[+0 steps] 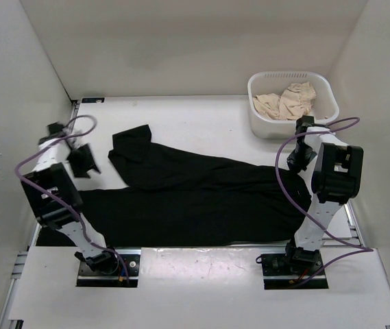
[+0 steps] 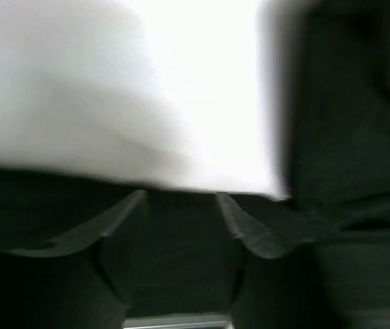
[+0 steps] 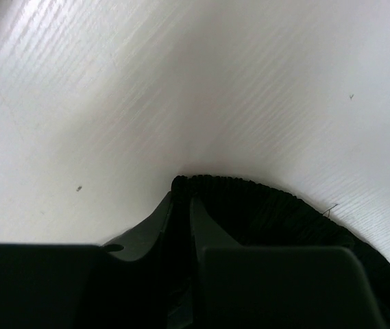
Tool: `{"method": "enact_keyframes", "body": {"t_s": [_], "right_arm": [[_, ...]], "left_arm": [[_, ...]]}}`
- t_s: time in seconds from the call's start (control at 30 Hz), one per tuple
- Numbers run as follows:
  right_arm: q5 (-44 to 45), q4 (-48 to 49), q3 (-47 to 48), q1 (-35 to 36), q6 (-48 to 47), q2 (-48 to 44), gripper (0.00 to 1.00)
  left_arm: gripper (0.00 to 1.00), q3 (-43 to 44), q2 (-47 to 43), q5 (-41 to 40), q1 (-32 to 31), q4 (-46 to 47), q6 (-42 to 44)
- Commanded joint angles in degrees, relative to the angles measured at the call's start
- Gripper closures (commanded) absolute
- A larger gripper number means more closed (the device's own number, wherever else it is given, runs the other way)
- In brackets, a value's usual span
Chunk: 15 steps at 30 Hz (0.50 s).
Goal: Fold and stack the trousers
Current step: Flatten the trousers out
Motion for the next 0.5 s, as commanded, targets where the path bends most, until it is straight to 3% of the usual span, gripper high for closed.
{"method": "enact_keyframes", "body": {"t_s": [0.0,0.03,0.17,0.37,0.47], "right_arm": [[1.0,-0.9,-1.2,0.8,-1.5,-2.8,1.0],[1.0,-0.9,-1.2,0.8,-1.5,-2.8,1.0],[1.0,-2.1,-0.6,1.5,-1.5,-2.8,1.0],[1.0,-2.6,-0.6,2.0,-1.5,-2.8,1.0],[1.0,-2.6,-1.1,2.0,-1.5,-3.3,1.0]], "left_arm": [[0.42,4.3,-7.4,-7.0,-16.0,4.9,0.6],[0.36,4.3,-7.4,-9.8,-22.2,6.3,0.6],[0.28,4.9,-0.6,-19.2,-32.0,10.1,0.6],[0.26,10.6,11.1,-25.5,-38.1,12.7,0.6],[0.34,14.7,15.5,-30.6,-38.7,13.5,0.6]]}}
